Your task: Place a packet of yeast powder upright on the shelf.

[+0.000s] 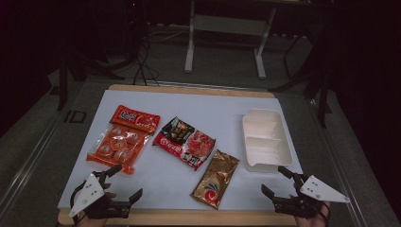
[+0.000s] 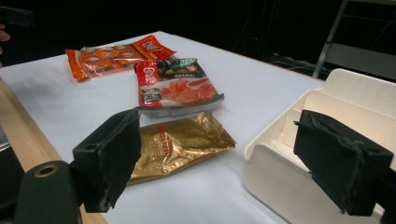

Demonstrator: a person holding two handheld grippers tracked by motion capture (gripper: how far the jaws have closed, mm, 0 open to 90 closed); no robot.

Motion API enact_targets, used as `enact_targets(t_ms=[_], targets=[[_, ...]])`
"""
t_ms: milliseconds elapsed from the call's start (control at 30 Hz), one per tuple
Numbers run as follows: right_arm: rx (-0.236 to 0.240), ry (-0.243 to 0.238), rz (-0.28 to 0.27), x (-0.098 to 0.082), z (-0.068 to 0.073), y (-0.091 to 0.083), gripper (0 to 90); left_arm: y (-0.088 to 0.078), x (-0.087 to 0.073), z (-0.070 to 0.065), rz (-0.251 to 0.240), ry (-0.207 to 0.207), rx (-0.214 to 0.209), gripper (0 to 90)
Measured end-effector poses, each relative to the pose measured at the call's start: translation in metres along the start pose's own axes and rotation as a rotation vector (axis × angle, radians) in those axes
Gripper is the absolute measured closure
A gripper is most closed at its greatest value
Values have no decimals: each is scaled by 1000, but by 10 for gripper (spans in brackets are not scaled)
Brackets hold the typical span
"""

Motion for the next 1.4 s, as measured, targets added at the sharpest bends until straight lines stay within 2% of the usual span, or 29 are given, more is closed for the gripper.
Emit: enact_targets(t_ms=[67, 167, 233, 300, 333, 400, 567, 633, 733, 767, 833, 867, 933, 967, 1067, 1233, 1400], targets=[[17, 13, -11, 3, 3, -1, 147, 0, 0, 0, 3, 0, -4, 6], [17, 2, -12, 8, 7, -1, 146, 1, -1, 0, 7, 4, -7, 6], [-1, -7, -13, 11, 9, 0, 131, 1, -1, 0, 6, -1, -8, 6], [13, 5, -13, 15, 10, 2, 130, 0, -1, 0, -1, -7, -11, 6], [25, 8, -10, 17, 11, 3, 129, 0, 0, 0, -5, -9, -10, 6], [5, 6, 14, 20, 12, 7, 124, 0, 0, 0, -9, -15, -13, 6], [24, 1, 44, 28, 16, 17, 113, 3, -1, -4, 1, -8, -37, 6], [20, 4, 64, 32, 17, 22, 113, 4, -1, -5, -3, -10, -46, 5], [19, -17, 73, 37, 18, 30, 107, 5, -1, -6, -1, -10, -49, 6], [35, -18, 79, 38, 19, 34, 106, 5, -1, -6, -1, -13, -50, 6], [33, -10, 80, 41, 20, 39, 105, 4, -1, -5, 2, -14, -49, 6], [53, -3, 83, 42, 21, 42, 100, 4, -1, -5, 2, -14, -48, 6], [47, 4, 87, 44, 21, 48, 100, 4, -1, -5, 1, -17, -49, 6], [64, 5, 95, 44, 21, 51, 100, 4, -1, -5, 2, -16, -50, 6], [75, 4, 127, 44, 20, 61, 101, 5, -1, -5, 3, -17, -51, 5], [76, -3, 178, 42, 17, 80, 118, 5, -2, -5, 12, -14, -53, 5], [77, -4, 200, 41, 15, 97, 131, 6, -2, -6, 15, -13, -56, 5]])
Point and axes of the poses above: each handheld gripper's, and its own axes: y roughly forward along the jaws, x roughly out of its top, z roughly to its left, the point moved 4 cm from there along y, roughly forward along the jaws, and after that the axes turned 8 degrees about y, right-handed, at the moved point
